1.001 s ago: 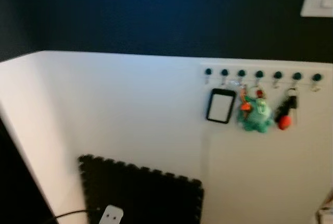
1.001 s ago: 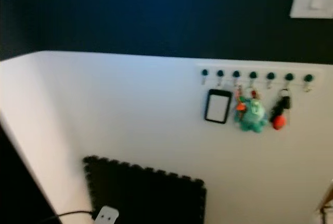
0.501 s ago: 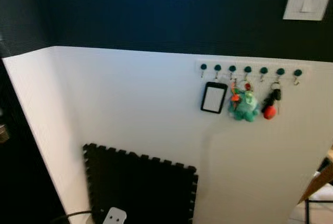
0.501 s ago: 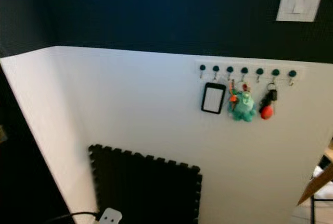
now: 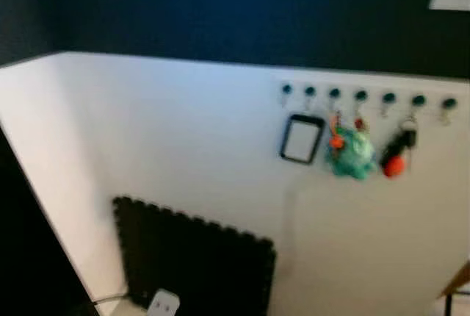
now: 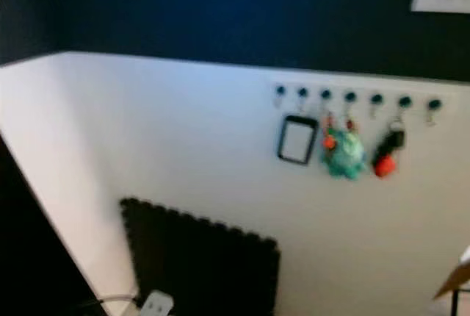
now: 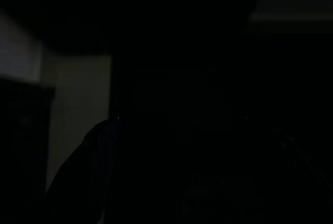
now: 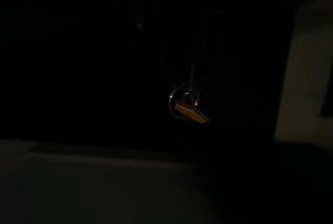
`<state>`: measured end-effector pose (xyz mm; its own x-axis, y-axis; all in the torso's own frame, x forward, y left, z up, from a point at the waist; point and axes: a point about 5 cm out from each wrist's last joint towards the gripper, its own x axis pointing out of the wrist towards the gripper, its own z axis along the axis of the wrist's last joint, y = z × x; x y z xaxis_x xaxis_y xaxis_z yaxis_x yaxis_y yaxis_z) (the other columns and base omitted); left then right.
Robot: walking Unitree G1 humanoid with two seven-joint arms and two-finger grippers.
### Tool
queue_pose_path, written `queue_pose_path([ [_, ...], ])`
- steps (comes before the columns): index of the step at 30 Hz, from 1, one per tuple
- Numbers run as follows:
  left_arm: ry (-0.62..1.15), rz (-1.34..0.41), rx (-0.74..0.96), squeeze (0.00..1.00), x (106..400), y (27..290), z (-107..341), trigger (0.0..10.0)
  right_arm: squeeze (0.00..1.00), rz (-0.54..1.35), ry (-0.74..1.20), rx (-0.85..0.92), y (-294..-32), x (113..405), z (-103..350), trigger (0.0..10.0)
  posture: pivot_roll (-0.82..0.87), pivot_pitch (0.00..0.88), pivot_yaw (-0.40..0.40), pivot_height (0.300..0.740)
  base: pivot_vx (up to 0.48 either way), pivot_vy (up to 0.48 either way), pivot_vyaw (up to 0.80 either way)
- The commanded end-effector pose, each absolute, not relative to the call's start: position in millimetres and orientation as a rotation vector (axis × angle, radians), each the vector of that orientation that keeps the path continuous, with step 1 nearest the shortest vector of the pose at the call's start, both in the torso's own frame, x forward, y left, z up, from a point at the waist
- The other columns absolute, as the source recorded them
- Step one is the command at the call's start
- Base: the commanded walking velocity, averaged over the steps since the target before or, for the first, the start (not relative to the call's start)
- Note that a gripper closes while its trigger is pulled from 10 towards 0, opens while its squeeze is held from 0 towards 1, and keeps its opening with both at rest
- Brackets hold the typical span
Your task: Hang keys on a hook
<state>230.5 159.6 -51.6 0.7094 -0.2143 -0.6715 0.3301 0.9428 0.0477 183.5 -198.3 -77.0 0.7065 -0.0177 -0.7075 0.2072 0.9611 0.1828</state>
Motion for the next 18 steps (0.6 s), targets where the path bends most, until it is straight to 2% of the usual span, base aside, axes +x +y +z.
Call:
queue_pose_path([
  [1, 0.727, -0.286, 0.186, 0.0, 227.5, 165.3, -53.2, 10.0, 0.0, -0.132, 0.79, 0.276, -194.9, 179.3, -79.6, 10.0, 0.04, 0.013, 0.035, 0.74, 0.0, 0.0, 0.0],
  [18, 0.69, -0.263, 0.18, 0.0, 230.8, 165.1, -50.0, 10.0, 0.0, -0.126, 0.787, 0.279, -193.1, 183.0, -78.4, 10.0, 0.05, 0.026, 0.026, 0.74, 0.0, 0.0, 0.0],
])
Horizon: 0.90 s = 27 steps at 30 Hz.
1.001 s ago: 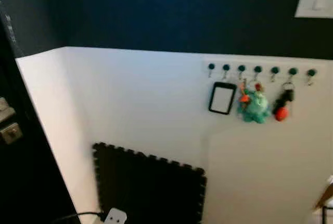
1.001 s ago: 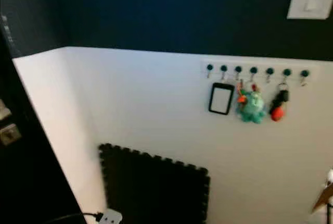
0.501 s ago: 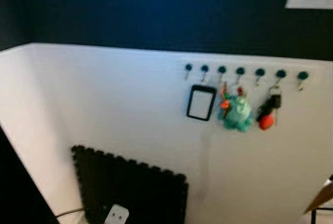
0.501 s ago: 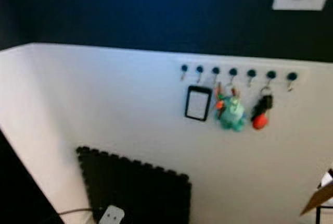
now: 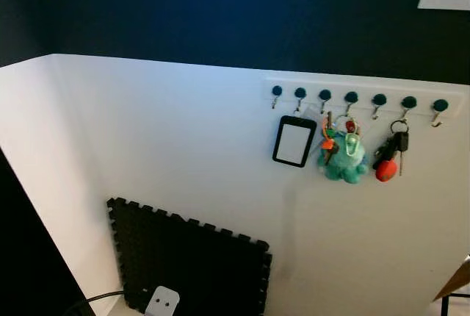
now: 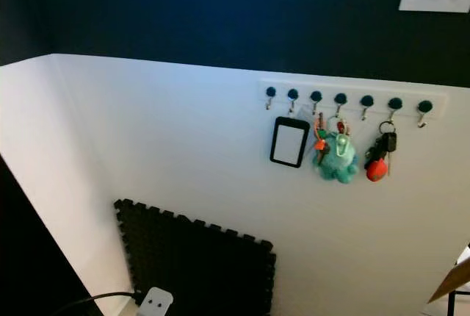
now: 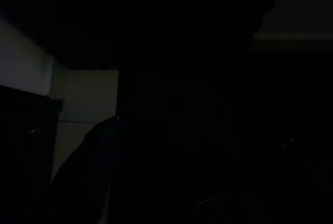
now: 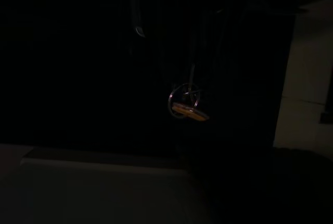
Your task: Hang keys on a hook
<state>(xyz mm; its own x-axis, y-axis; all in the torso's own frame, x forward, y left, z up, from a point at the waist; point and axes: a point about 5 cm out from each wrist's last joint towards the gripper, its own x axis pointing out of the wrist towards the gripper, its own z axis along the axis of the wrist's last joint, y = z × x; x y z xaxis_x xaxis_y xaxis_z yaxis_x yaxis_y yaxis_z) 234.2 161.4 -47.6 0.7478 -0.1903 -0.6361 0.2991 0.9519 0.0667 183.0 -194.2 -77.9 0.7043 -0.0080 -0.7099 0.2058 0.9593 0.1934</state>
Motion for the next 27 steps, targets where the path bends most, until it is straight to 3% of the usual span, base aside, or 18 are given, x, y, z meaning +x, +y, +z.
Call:
queue_pose_path([
  [1, 0.69, -0.263, 0.18, 0.0, 230.8, 165.1, -50.0, 10.0, 0.0, -0.126, 0.787, 0.279, -193.1, 183.0, -78.4, 10.0, 0.05, 0.026, 0.026, 0.74, 0.0, 0.0, 0.0],
  [15, 0.684, -0.265, 0.182, 0.0, 228.2, 161.9, -51.4, 10.0, 0.0, -0.095, 0.752, 0.255, -193.1, 191.3, -73.3, 10.0, 0.04, 0.028, 0.015, 0.74, 0.0, 0.0, 0.0],
  [22, 0.576, -0.314, 0.203, 0.0, 234.1, 161.4, -40.8, 10.0, 0.0, 0.002, 0.619, 0.199, -186.8, 217.9, -54.9, 10.0, 0.04, 0.028, 0.002, 0.74, 0.0, 0.0, 0.0],
  [27, 0.41, -0.368, 0.208, 0.0, 246.5, 171.2, -15.9, 10.0, 0.0, 0.175, 0.352, 0.1, -176.4, 260.2, -11.1, 10.0, 0.04, 0.031, 0.001, 0.74, 0.0, 0.0, 0.0],
])
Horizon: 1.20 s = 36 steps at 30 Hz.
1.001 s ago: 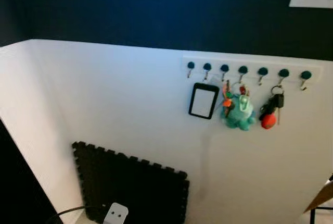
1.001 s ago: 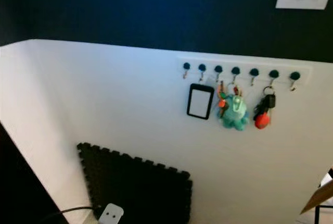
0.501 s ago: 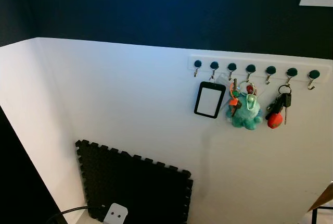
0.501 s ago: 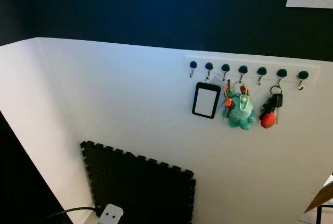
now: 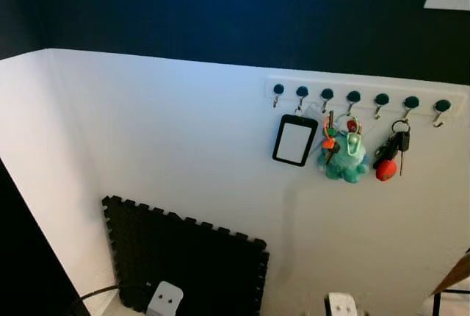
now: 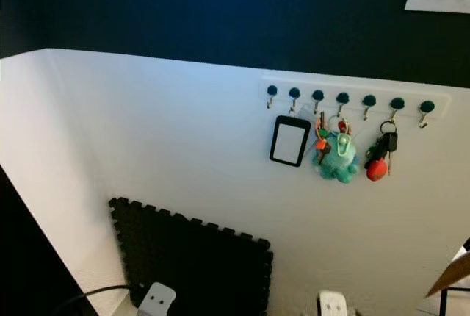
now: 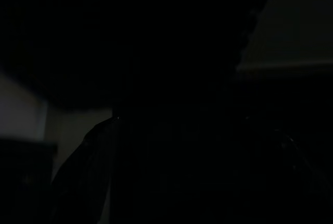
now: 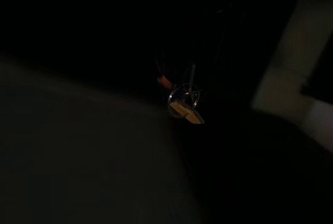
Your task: Hang keys on a hook
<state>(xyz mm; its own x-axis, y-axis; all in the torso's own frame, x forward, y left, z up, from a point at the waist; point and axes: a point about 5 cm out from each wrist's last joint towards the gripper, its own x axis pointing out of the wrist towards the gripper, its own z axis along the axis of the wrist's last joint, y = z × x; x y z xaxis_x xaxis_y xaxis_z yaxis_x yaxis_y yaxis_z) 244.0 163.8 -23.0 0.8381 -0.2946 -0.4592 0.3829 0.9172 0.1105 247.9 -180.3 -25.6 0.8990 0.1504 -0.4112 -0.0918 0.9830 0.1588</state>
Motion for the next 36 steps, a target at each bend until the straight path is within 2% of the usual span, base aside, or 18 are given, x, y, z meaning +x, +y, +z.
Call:
queue_pose_path([
  [1, 0.39, -0.371, 0.194, 0.0, 248.9, 172.9, -11.6, 10.0, 0.0, 0.189, 0.322, 0.078, -175.9, 264.4, -5.4, 10.0, 0.04, 0.031, 0.001, 0.74, 0.0, 0.0, 0.0],
  [4, 0.321, -0.389, 0.148, 0.0, 254.2, 173.5, 1.2, 10.0, 0.0, 0.204, 0.244, 0.064, -175.6, 273.4, 9.2, 10.0, 0.04, 0.031, 0.003, 0.74, 0.0, 0.0, 0.0],
  [8, 0.108, -0.504, 0.061, 0.0, 263.3, 165.2, 44.0, 10.0, 0.0, 0.228, -0.062, 0.105, -176.5, 298.6, 70.8, 10.0, 0.04, 0.03, 0.007, 0.74, 0.0, 0.0, 0.0],
  [11, 0.041, -0.544, 0.042, 0.0, 267.2, 161.3, 62.0, 10.0, 0.0, 0.275, -0.212, 0.106, -173.5, 305.3, 105.2, 10.0, 0.04, 0.03, 0.008, 0.74, 0.0, 0.0, 0.0],
  [15, -0.025, -0.576, 0.012, 0.0, 273.3, 158.4, 84.1, 10.0, 0.0, 0.352, -0.387, -0.044, -165.8, 306.3, 147.5, 10.0, 0.04, 0.027, 0.006, 0.74, 0.0, 0.0, 0.0],
  [16, -0.04, -0.582, 0.031, 0.0, 275.5, 157.5, 88.9, 10.0, 0.0, 0.413, -0.421, -0.239, -158.5, 305.0, 156.2, 10.0, 0.04, 0.026, 0.005, 0.74, 0.0, 0.0, 0.0],
  [18, -0.042, -0.591, 0.043, 0.0, 275.9, 156.4, 89.8, 10.0, 0.0, 0.444, -0.435, -0.335, -153.9, 303.8, 158.0, 10.0, 0.04, 0.025, 0.004, 0.74, 0.0, 0.0, 0.0],
  [25, -0.032, -0.618, 0.028, 0.0, 270.8, 152.8, 93.4, 10.0, 0.0, 0.434, -0.456, -0.402, -149.1, 298.1, 168.1, 10.0, 0.03, 0.024, 0.002, 0.74, 0.0, 0.0, 0.0],
  [30, -0.042, -0.663, 0.012, 0.0, 270.6, 143.3, 101.5, 10.0, 0.0, 0.324, -0.515, -0.566, -153.3, 301.7, 183.9, 10.0, 0.02, 0.03, -0.001, 0.74, 0.0, 0.0, 0.0],
  [33, -0.042, -0.671, 0.013, 0.0, 272.5, 141.2, 103.3, 10.0, 0.0, 0.278, -0.522, -0.573, -155.0, 305.0, 187.9, 10.0, 0.03, 0.033, 0.0, 0.74, 0.0, 0.0, 0.0],
  [34, -0.04, -0.684, 0.018, 0.0, 273.4, 140.2, 104.9, 10.0, 0.0, 0.202, -0.485, -0.404, -158.0, 310.7, 190.7, 10.0, 0.03, 0.039, 0.004, 0.74, 0.0, 0.0, 0.0],
  [35, -0.04, -0.684, 0.018, 0.0, 273.4, 140.2, 104.9, 10.0, 0.0, 0.202, -0.485, -0.404, -158.0, 310.7, 190.7, 10.0, 0.03, 0.039, 0.004, 0.74, 0.0, 0.0, 0.0],
  [36, -0.042, -0.698, 0.025, 0.0, 273.7, 139.3, 106.7, 10.0, 0.0, 0.131, -0.449, -0.187, -161.9, 315.3, 192.3, 10.0, 0.03, 0.041, 0.006, 0.74, 0.0, 0.0, 0.0],
])
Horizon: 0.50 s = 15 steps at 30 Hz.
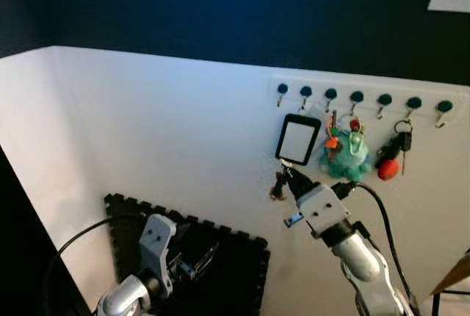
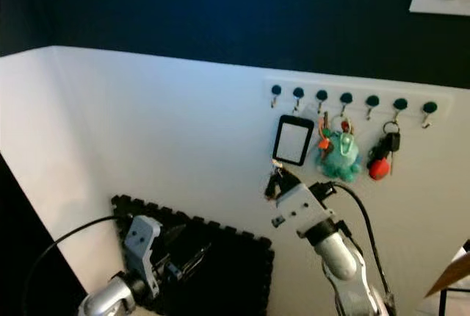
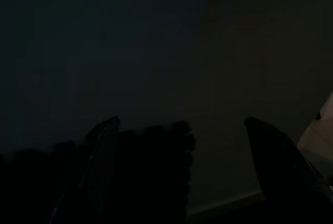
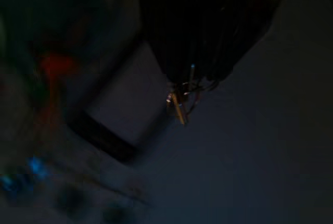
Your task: Hang keys on a hook
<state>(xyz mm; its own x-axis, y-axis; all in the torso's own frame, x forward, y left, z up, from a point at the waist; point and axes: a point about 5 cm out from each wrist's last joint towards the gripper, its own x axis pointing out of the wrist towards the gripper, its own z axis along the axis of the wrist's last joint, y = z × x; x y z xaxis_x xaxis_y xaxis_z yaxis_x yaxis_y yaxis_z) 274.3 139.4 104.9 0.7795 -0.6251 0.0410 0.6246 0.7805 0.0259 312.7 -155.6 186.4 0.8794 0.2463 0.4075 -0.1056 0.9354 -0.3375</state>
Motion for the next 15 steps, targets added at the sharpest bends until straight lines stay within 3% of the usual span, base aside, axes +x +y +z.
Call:
queue_pose_path([
  [1, -0.042, -0.701, 0.026, 0.0, 273.8, 139.0, 107.5, 10.0, 0.0, 0.137, -0.45, -0.188, -160.6, 315.4, 193.7, 10.0, 0.03, 0.043, 0.008, 0.74, 0.0, 0.0, 0.0],
  [5, -0.044, -0.702, 0.022, 0.0, 274.3, 137.8, 111.1, 10.0, 0.0, 0.165, -0.462, -0.242, -154.7, 313.9, 196.0, 10.0, 0.03, 0.043, 0.008, 0.74, 0.0, 0.0, 0.0],
  [15, -0.046, -0.723, 0.048, 0.0, 273.4, 137.8, 115.8, 10.0, 0.0, 0.161, -0.532, -0.138, -149.5, 312.8, 215.2, 10.0, 0.04, 0.045, 0.01, 0.74, 0.0, 0.0, 0.0],
])
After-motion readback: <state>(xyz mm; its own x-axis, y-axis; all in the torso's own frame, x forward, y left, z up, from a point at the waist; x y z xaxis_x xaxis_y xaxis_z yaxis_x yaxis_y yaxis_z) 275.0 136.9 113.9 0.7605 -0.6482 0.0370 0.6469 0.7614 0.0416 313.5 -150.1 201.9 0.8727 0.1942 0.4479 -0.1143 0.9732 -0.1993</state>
